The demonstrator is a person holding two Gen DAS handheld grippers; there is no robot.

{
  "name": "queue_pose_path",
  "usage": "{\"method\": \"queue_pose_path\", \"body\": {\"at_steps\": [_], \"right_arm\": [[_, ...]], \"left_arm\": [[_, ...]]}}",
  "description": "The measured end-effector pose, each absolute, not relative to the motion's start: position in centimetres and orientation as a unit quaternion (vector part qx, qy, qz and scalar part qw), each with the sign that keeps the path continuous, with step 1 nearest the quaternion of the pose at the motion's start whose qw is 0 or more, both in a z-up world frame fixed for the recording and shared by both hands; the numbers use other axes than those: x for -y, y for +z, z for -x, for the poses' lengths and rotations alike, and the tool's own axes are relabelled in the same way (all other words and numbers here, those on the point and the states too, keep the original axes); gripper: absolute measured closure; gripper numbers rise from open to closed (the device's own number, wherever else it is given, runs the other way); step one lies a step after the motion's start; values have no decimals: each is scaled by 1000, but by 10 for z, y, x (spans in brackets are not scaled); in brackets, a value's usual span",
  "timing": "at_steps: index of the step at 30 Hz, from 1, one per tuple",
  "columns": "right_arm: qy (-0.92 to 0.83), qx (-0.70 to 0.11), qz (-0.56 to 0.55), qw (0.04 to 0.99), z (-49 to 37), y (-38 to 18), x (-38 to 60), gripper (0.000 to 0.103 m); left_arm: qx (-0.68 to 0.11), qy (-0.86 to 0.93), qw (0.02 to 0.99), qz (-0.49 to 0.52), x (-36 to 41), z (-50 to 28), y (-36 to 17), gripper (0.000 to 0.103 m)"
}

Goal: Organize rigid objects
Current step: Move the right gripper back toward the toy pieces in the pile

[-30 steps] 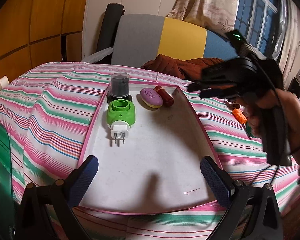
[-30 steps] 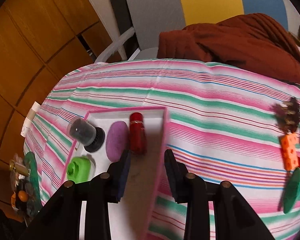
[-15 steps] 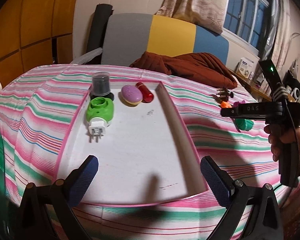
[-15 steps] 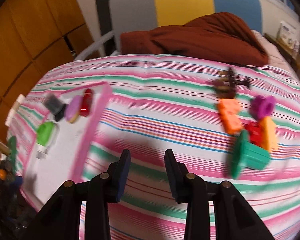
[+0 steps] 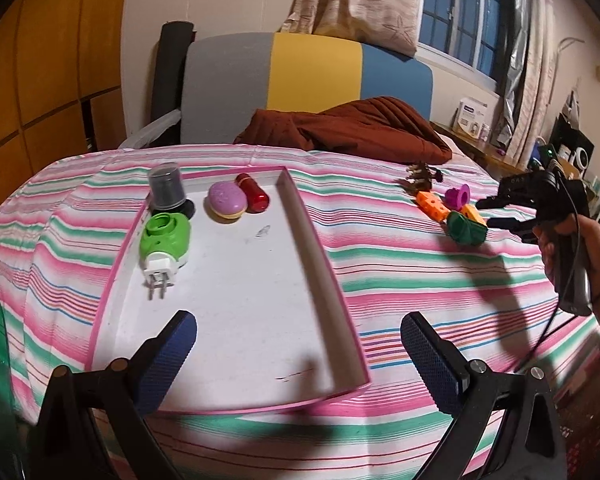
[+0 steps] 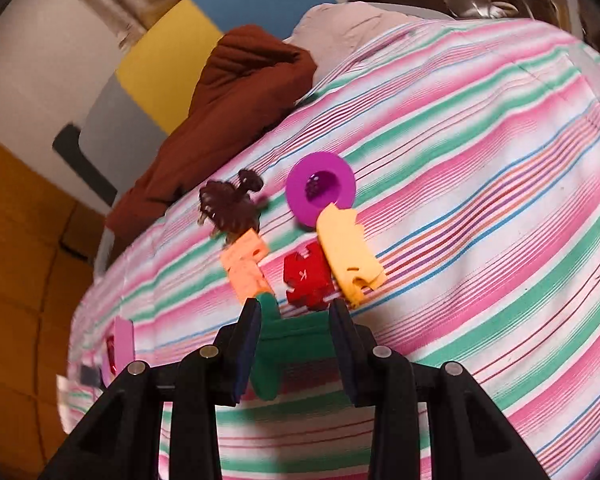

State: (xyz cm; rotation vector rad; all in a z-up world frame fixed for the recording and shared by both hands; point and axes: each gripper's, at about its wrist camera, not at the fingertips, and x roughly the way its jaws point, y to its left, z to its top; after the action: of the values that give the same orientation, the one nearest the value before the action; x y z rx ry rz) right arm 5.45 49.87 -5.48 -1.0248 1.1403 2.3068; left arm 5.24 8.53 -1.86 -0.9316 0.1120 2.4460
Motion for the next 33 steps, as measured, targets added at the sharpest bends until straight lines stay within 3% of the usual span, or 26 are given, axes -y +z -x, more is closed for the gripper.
{"method": "queue_pose_path", "body": {"at_steps": [10,15,25,28,33], "right_arm": [[805,-409,376,207,-56,-59,-507,68],[793,-452,379,153,-49,-69,-504,68],[881,-297,369,3,-18,-21,-429,68],[905,-241,351,14,-20,-6,-417,68],[897,-301,298,126,-50,2,-469,68]], "left_arm": [[-63,900,272,335,-101,-63,-18,0],[-70,898,275,335,-105,-66,-19,0],[-79,898,277,332,-109,-69,-18,0],[-82,898,277,331,-110,-70,-18,0],[-82,896,280,334,-113,-70,-18,0]]}}
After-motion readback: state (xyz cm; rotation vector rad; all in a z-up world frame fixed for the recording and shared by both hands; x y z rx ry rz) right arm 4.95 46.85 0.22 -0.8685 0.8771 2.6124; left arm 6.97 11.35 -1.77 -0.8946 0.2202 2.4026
